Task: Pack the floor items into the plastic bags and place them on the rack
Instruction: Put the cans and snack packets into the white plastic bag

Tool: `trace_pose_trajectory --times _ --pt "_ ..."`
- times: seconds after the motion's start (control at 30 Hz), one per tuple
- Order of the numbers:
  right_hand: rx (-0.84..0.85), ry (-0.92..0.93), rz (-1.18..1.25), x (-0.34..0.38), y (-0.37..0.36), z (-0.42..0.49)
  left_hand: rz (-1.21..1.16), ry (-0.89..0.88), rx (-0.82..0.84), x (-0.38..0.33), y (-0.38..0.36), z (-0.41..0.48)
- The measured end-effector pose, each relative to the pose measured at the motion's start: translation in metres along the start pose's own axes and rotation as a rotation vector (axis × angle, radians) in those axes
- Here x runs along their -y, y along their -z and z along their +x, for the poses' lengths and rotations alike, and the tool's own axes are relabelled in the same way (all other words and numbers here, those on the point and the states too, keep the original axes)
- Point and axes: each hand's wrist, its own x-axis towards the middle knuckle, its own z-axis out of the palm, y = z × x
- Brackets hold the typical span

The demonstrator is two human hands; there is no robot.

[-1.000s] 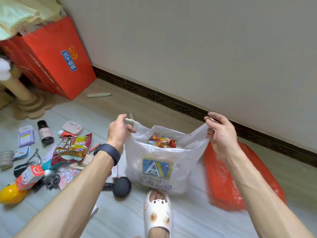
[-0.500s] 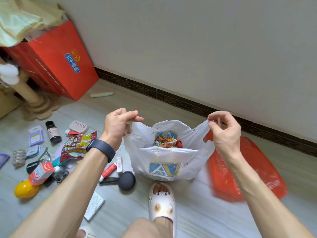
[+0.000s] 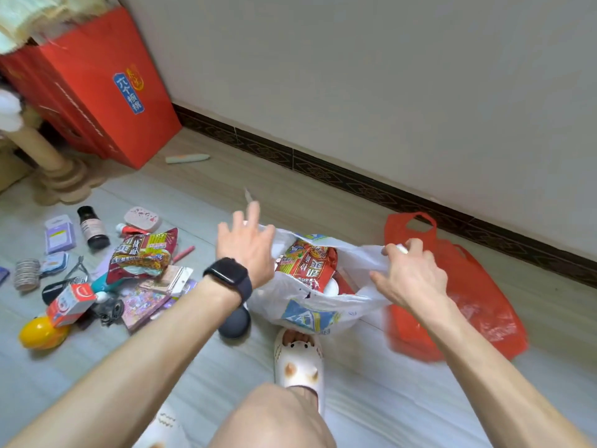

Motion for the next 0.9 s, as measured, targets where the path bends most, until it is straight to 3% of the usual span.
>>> trace_pose_trajectory --times 0.07,0.13,0.17,0.23,0.33,0.43,0.63,0.77,0.9 --pt "-0.235 0.166 -0.106 0.007 -0.008 -0.004 0.13 -0.252 -0.162 -0.016 -0.006 0.003" --pt "-0.442 0.459 -0.163 0.019 -0.018 -0.004 0.168 -0.509 -0.123 -0.033 -0.014 0.009" --pt "-0.467 0.602 -0.214 0.025 -0.024 -0.002 0.172 -0.562 -0.055 -0.038 -0.017 0.012" --pt "-0.303 0.766 -0.329 0.035 -0.034 0.005 0.175 -0.531 0.093 -0.043 -0.025 0.019" --pt "0.103 0.604 -0.457 0.023 -0.053 0.031 0.241 -0.403 0.27 -0.029 -0.047 0.027" --pt "0.257 0.439 -0.608 -0.012 -0.076 0.046 0.41 -0.33 0.402 -0.001 -0.076 0.028" --pt "0.208 0.351 -0.424 -0.022 -0.09 0.045 0.484 -0.282 0.391 0.02 -0.103 0.024" --pt "0.203 0.437 -0.225 0.005 -0.066 0.027 0.064 -0.247 0.422 0.008 -0.076 0.021" --pt "0.06 0.628 0.074 0.039 -0.028 -0.003 -0.14 -0.292 0.286 0.018 -0.029 0.006"
